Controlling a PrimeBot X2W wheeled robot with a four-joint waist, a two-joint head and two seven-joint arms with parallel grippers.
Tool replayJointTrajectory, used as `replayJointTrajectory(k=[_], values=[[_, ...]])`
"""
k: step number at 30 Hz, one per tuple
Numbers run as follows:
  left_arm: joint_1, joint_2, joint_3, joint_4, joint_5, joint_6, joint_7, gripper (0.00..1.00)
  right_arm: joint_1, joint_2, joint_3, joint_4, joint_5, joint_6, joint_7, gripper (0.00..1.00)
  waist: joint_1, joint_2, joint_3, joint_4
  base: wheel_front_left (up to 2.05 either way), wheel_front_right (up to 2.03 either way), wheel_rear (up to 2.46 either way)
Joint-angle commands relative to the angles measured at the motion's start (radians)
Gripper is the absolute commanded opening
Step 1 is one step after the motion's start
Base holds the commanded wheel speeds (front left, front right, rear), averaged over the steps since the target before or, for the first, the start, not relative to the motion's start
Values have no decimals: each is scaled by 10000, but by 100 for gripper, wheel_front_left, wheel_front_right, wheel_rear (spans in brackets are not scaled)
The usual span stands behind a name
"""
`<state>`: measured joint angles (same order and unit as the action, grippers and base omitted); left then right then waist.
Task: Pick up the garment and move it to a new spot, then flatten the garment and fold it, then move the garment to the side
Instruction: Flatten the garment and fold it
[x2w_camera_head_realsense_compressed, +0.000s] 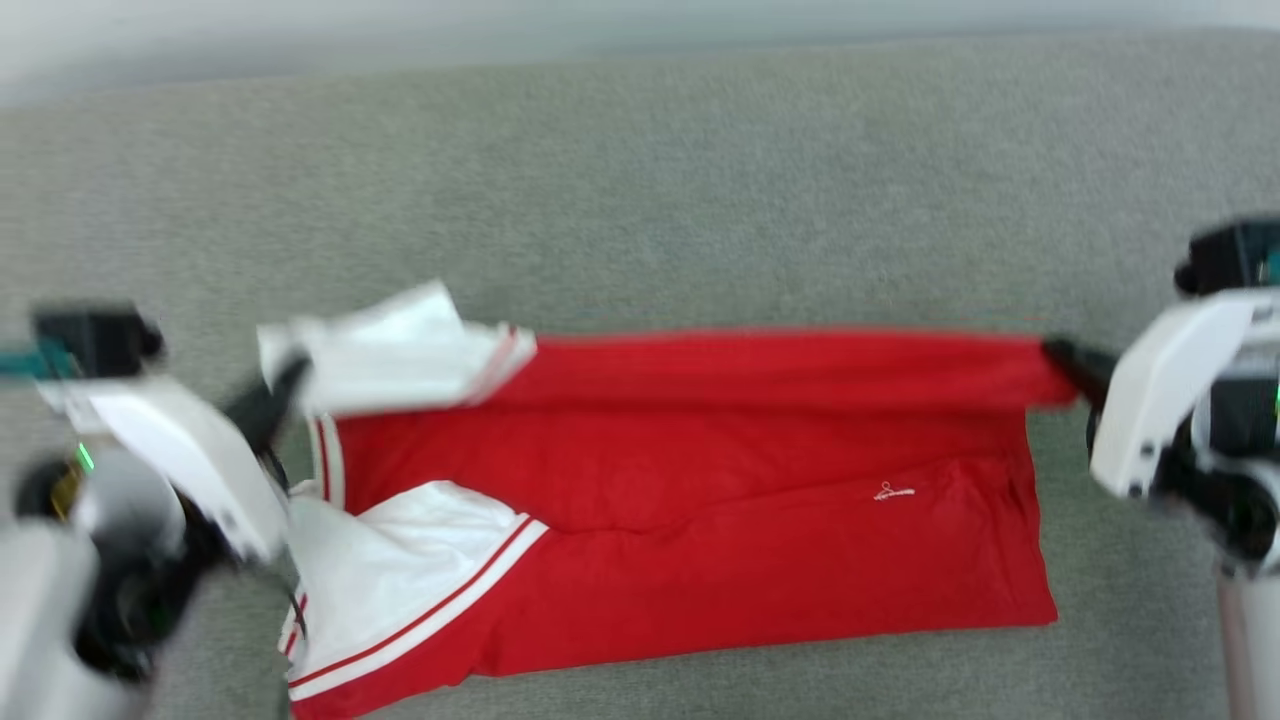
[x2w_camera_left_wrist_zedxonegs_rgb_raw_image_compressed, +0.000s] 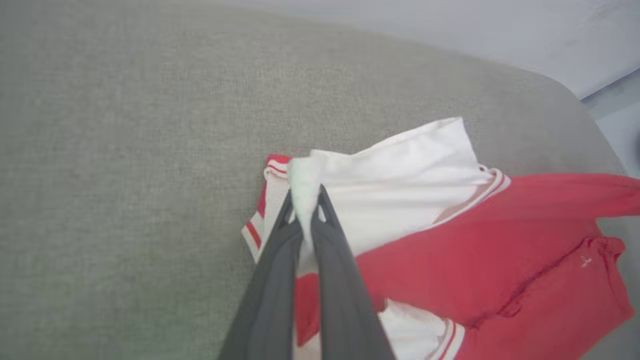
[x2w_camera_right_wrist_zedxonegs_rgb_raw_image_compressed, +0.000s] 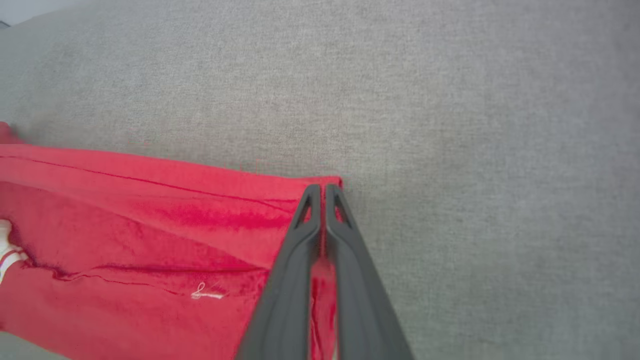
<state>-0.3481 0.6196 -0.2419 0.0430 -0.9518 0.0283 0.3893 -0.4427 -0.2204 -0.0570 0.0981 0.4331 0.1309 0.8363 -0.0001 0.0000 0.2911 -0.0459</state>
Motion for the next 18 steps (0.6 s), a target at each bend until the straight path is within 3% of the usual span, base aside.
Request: replayJointTrajectory(k=[1, 9, 10, 11, 12, 18], values=[[462, -86, -35, -72, -16, 73, -105, 0, 387, 42, -144, -80, 50, -5, -83, 0, 1, 0, -262, 216, 0, 0, 0], [2879, -716, -282, -212, -559, 283, -491, 0, 2632, 606, -1092, -266, 91, -5, -350, 0, 1, 0, -713, 420, 0, 0, 0], [3024, -786, -343, -159, -597, 283, -477, 4, 2830, 689, -1171, -215, 142, -4, -421, 23, 1, 0, -769, 426, 0, 0, 0], [3141, -856, -428, -101, -631, 239, -478, 44, 2998, 732, -1202, -142, 160, -4, -501, 94, 1, 0, -830, 415, 0, 0, 0], [3228, -926, -488, -47, -615, 230, -536, 99, 3136, 802, -1202, -126, 137, -5, -631, 100, 1, 0, -899, 386, 0, 0, 0], [3466, -1122, -537, 14, 55, 453, -1471, 100, 3483, 992, -1038, -325, 358, -4, -1576, 100, 1, 0, -1295, 92, 0, 0, 0]])
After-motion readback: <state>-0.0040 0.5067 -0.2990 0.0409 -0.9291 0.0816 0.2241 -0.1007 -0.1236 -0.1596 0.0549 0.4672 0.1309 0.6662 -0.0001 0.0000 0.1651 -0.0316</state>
